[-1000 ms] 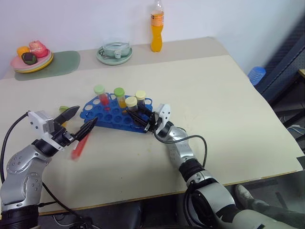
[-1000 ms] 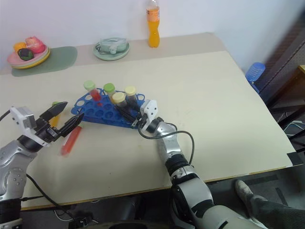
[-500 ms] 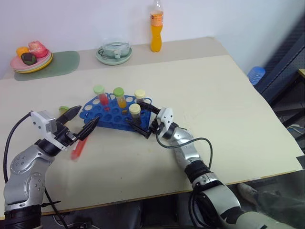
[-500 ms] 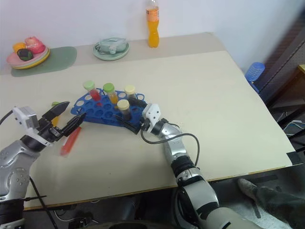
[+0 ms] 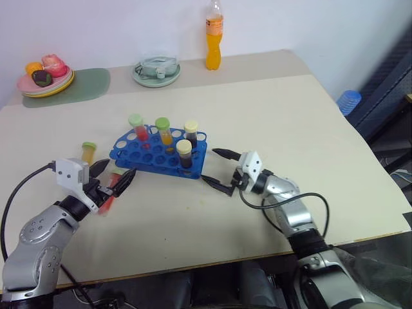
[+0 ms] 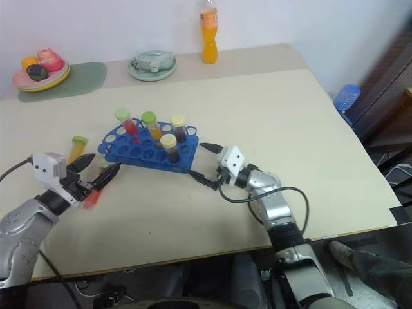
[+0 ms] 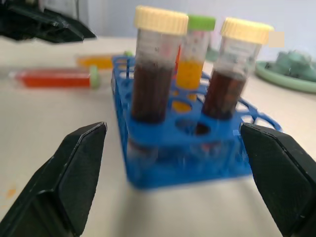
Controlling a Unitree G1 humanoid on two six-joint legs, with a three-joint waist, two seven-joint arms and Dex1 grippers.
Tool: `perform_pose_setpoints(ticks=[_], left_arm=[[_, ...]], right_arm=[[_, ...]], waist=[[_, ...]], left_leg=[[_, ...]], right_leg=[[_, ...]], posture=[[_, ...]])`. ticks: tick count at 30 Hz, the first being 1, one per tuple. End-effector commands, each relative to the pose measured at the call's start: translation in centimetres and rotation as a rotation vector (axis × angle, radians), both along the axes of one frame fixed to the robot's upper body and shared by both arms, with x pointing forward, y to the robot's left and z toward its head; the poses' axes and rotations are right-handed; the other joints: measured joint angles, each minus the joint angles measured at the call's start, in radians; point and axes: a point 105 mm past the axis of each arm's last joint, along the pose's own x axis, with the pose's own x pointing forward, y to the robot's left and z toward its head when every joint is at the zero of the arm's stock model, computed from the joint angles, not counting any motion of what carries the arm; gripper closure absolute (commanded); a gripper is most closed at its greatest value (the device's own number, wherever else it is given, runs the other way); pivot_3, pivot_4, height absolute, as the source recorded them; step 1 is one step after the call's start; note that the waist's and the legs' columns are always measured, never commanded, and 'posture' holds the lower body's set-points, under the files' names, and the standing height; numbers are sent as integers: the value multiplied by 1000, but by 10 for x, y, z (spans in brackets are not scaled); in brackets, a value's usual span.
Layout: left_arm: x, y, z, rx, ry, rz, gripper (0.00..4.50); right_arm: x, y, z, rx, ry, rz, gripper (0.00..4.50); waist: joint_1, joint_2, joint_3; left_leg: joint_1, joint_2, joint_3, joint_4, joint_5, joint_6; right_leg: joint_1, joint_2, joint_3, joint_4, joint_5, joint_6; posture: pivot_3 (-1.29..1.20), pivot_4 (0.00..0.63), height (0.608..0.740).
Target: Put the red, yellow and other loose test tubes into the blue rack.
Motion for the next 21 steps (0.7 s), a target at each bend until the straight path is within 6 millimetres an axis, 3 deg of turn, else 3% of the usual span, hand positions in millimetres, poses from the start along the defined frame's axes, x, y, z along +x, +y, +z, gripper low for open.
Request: perform_pose_setpoints(ticks=[1, 6, 11, 21], left_arm=[[-2, 17, 19, 39, 52, 122, 0], [7, 31, 28, 107, 314, 177, 0], [27, 41, 55, 109, 349, 251, 0], [65, 94, 69, 144, 569, 534, 0]], right_arm=[[-9, -13, 24, -7, -39, 22, 92], [-17, -30, 37, -86, -37, 48, 92], [-16, -29, 50, -64, -46, 46, 92], [-16, -22, 52, -33, -45, 34, 92]], waist=[[6, 0, 0], [18, 0, 0], [24, 0, 0], [24, 0, 0]], left_leg=[[0, 0, 0, 0, 0, 0], [0, 0, 0, 1, 0, 0], [1, 0, 0, 1, 0, -1], [0, 0, 0, 1, 1, -2]], right_leg=[[0, 0, 0, 0, 0, 0], [1, 0, 0, 1, 0, 0], [1, 0, 0, 1, 0, 0], [0, 0, -1, 1, 0, 0]], posture=[[0, 150, 740], [0, 150, 740], [0, 150, 740], [0, 150, 740]])
